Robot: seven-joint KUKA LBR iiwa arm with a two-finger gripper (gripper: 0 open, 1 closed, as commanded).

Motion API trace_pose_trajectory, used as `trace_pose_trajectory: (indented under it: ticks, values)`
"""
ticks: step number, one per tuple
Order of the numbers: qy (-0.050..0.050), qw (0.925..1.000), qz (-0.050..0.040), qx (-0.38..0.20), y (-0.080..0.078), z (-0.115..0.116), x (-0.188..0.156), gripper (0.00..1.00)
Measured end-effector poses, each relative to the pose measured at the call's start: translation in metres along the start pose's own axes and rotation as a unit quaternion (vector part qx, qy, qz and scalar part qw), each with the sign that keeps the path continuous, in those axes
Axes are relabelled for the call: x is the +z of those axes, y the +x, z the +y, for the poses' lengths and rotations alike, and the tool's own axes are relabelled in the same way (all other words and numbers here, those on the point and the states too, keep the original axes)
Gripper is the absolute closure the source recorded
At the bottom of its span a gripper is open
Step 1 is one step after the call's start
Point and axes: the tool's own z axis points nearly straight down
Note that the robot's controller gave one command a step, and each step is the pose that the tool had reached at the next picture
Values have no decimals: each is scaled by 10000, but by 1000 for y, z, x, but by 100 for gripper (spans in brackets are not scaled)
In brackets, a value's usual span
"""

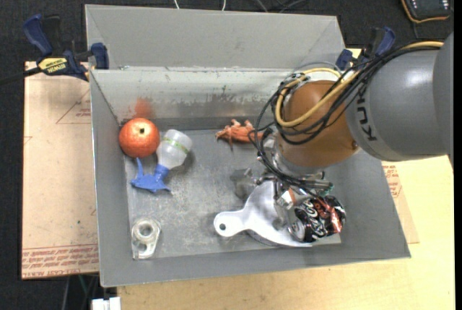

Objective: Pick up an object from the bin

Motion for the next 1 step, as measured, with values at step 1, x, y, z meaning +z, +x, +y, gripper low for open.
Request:
trace_pose_trajectory:
  ticks: [1]
  values:
    - [-55, 9968, 2, -801, 14, 3, -2, 100]
